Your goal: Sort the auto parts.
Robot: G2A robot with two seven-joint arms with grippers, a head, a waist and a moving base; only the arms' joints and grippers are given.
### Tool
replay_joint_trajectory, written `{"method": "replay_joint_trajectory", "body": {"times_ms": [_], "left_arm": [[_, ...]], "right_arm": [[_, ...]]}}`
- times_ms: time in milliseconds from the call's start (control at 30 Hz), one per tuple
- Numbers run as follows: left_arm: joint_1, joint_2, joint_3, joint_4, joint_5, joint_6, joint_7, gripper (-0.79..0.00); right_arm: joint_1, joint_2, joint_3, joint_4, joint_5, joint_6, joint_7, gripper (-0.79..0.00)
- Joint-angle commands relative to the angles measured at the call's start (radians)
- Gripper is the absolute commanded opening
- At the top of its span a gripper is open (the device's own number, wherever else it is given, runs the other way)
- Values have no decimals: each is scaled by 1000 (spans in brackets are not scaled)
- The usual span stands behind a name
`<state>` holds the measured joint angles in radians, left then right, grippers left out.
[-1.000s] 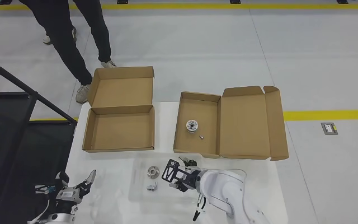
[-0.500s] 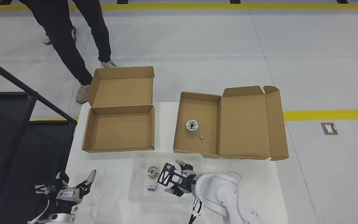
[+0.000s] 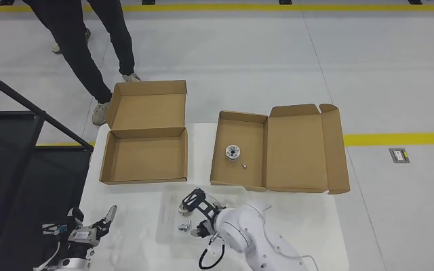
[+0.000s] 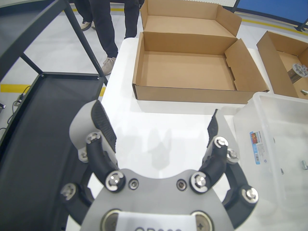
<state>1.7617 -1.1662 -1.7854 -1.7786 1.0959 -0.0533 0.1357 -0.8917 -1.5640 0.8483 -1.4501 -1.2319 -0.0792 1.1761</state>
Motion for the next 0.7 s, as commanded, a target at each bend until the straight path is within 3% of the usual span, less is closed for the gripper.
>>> {"method": "replay_joint_trajectory", "body": {"times_ms": [0,400,633,667], "left_arm": [[0,0,0,0,0,0,0,0],[0,0,0,0,0,0,0,0],[0,0,0,0,0,0,0,0],[0,0,0,0,0,0,0,0]], "right_arm": [[0,0,-1,0,-1,0,-1,0],[-13,1,-3,4,-7,2,-34,0],[-9,-21,-14,27,-36,275,3,0],[-6,-26,-22,31,-41,309,13,-58]]}}
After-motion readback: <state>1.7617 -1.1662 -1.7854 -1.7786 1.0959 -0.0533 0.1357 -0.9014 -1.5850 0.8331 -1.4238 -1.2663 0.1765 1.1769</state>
